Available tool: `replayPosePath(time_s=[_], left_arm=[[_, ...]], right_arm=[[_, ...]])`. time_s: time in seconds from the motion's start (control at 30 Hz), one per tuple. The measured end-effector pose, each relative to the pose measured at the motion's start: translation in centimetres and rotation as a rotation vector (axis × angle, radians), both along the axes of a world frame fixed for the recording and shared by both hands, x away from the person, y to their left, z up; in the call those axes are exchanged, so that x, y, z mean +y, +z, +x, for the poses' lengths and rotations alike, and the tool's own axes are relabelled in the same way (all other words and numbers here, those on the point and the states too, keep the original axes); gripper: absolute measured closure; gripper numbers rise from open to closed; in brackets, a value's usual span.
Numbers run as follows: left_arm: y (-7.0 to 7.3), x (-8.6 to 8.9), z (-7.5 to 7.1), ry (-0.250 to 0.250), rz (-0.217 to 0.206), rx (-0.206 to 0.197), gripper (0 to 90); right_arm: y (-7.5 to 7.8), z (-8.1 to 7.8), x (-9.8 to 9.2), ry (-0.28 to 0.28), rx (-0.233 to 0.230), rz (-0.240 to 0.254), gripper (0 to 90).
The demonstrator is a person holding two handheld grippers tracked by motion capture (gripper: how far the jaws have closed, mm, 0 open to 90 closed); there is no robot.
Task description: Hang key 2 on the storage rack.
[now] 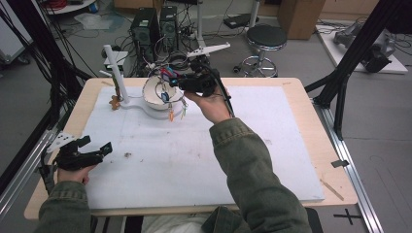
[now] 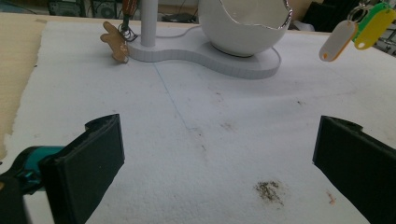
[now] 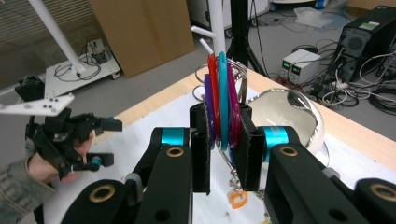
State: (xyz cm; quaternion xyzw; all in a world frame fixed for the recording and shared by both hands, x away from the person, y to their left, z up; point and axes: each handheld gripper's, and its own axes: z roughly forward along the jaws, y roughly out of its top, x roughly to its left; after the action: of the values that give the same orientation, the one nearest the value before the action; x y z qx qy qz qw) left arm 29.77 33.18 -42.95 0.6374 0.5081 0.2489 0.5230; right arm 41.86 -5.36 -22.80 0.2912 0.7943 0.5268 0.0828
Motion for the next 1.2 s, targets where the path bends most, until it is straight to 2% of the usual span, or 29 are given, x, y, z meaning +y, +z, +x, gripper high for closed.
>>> replayPosePath(time_s=[0.33,0.67,1.07,1.2], left_arm=[[0.1,-0.2,0.0,-0.006,-0.004,-0.001,2.4],[0.1,-0.1,0.1,-0.004,-0.007,-0.001,2.4],[0.1,-0.2,0.3,-0.012,-0.013,-0.008,2.4],[0.1,-0.2,0.3,-0.01,-0.013,-0.008,2.4]], right_arm=[[1.1,1.0,2.0,0.022,0.012,0.029,79.2],[1.3,2.1,3.7,0.023,0.026,0.013,79.1],[2.1,3.2,6.7,0.029,0.034,0.035,79.1],[2.2,3.4,7.8,0.053,0.032,0.036,79.1]])
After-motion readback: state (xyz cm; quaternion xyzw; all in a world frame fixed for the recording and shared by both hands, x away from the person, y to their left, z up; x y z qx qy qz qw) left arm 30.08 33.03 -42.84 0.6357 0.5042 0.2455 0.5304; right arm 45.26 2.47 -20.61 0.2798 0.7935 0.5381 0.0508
